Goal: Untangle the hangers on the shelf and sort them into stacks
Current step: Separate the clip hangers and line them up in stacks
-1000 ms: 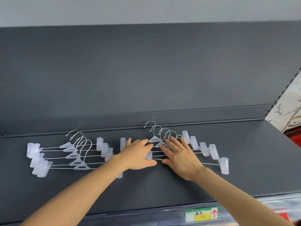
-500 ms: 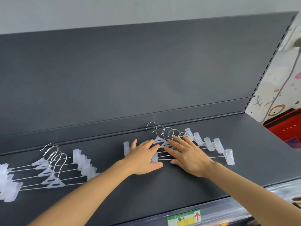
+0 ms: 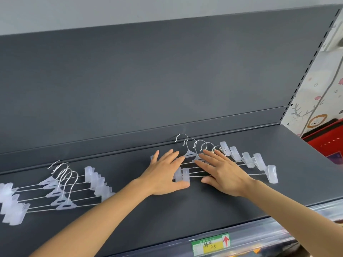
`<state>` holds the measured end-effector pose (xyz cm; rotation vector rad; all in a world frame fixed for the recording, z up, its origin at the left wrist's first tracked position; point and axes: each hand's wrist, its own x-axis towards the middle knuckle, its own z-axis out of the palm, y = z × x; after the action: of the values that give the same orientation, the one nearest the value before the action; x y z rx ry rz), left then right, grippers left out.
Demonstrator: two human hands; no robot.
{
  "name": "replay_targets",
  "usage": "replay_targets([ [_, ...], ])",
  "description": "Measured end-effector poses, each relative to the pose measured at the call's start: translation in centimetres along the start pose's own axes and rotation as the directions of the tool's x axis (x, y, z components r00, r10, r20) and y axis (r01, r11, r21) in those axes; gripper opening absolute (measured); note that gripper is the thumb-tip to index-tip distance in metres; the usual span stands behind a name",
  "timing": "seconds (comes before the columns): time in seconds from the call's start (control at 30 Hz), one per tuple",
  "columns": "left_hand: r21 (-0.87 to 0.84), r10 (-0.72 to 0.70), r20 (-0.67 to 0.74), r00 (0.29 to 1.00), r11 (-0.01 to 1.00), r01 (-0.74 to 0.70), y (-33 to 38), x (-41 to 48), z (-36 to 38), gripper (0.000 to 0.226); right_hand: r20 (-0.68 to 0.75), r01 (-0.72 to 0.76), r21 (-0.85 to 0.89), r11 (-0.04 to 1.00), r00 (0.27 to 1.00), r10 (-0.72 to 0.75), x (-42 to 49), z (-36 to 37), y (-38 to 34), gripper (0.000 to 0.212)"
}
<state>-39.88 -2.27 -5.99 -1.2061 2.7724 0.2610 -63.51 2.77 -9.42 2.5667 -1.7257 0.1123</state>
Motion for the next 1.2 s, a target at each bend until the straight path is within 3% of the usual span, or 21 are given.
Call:
replay_targets([
  [0.17, 0.043, -0.029, -0.057, 0.998, 0.999, 0.032, -3.9, -4.9, -0.8, 0.088, -0.038, 0.04, 0.091, 0.995, 0.999, -0.037, 2.1, -1.1, -4.2, 0.07],
  [0.37, -0.009, -0.178, -0.112, 0.978, 0.984, 0.178, -10.1, -12.7, -1.0, 0.088, -0.109, 0.116, 0.227, 0.967, 0.99, -0.093, 6.6, -2.8, -12.5, 0.074],
  [0.5, -0.016, -0.284, -0.134, 0.949, 0.959, 0.284, -14.8, -17.8, -1.2, 0.092, -0.08, 0.172, 0.262, 0.95, 0.985, -0.156, 9.8, -2.9, -18.5, 0.068],
  [0.73, -0.04, -0.413, 0.007, 0.911, 0.91, 0.413, -22.1, -22.4, -0.9, 0.12, -0.055, 0.315, 0.177, 0.932, 0.949, -0.31, 14.3, -1.5, -25.7, 0.079],
  [0.9, -0.061, -0.447, 0.112, 0.887, 0.888, 0.455, -24.8, -22.6, -1.0, 0.127, -0.113, 0.389, -0.026, 0.921, 0.914, -0.389, 16.2, 0.2, -28.0, 0.054],
  [1.1, -0.131, -0.42, 0.169, 0.891, 0.887, 0.443, -25.6, -22.1, -1.0, 0.122, -0.171, 0.415, -0.102, 0.904, 0.888, -0.427, 16.8, 1.6, -28.3, 0.054],
  [1.2, -0.135, -0.413, 0.14, 0.9, 0.893, 0.43, -25.2, -21.7, -1.1, 0.107, -0.16, 0.419, -0.097, 0.903, 0.889, -0.43, 16.6, 2.0, -27.9, 0.049],
])
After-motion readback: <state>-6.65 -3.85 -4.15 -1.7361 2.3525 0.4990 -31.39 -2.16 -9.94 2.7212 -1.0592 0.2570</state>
